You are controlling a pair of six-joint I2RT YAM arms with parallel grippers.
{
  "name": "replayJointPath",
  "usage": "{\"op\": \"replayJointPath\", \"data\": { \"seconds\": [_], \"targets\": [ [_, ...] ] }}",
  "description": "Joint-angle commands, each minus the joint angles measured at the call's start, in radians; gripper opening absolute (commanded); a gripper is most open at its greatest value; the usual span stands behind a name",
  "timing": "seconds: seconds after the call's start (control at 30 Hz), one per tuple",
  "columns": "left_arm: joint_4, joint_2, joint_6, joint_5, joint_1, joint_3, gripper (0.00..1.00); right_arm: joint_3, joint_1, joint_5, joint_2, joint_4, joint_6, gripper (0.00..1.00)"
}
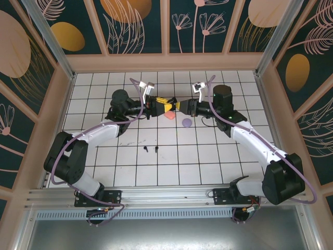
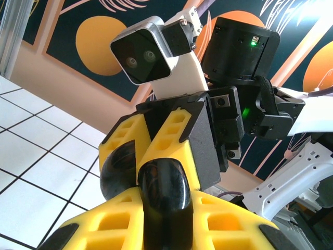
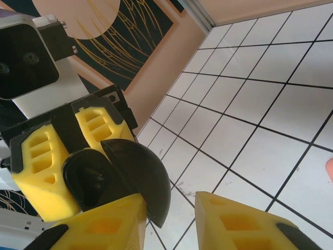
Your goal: Insert the wireless bluetooth earbuds into the charging case
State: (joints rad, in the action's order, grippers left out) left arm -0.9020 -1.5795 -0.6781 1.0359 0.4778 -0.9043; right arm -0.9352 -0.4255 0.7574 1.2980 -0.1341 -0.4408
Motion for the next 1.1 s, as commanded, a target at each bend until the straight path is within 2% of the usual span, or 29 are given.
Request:
{"op": "replayJointPath", "data": {
  "seconds": [0.0,0.17,0.37,0.5,0.57,0.7,0.9,1.07],
  "targets": [
    [-0.057,-0.004,-0.009,0.023,0.007,0.0,0.0,-0.042,-0.014,0.002,0.019,-0.05,-0.01,0.3],
    [-0.058,-0.007,-0.01,0.021,0.013,0.002,0.0,-0.069,-0.036,-0.001,0.036,-0.034,0.0,0.23],
    [-0.037,-0.008,0.0,0.009,0.015,0.0,0.0,-0.082,-0.043,-0.016,0.035,-0.013,0.012,0.0],
    [0.07,0.008,0.081,-0.051,0.013,-0.008,0.35,-0.111,-0.042,-0.068,0.03,0.06,0.05,0.0],
    [0.161,0.024,0.153,-0.083,0.004,-0.024,0.5,-0.138,-0.04,-0.111,0.033,0.14,0.092,0.0],
    [0.389,0.054,0.304,-0.073,-0.035,-0.103,0.62,-0.199,-0.031,-0.196,0.041,0.308,0.203,0.0],
    [0.988,0.04,0.705,-0.066,-0.044,-0.324,0.66,-0.3,-0.035,-0.34,0.077,0.54,0.392,0.0],
    [1.267,-0.024,0.883,-0.052,-0.044,-0.446,0.67,-0.379,-0.084,-0.492,0.136,0.678,0.545,0.0]
  ]
}}
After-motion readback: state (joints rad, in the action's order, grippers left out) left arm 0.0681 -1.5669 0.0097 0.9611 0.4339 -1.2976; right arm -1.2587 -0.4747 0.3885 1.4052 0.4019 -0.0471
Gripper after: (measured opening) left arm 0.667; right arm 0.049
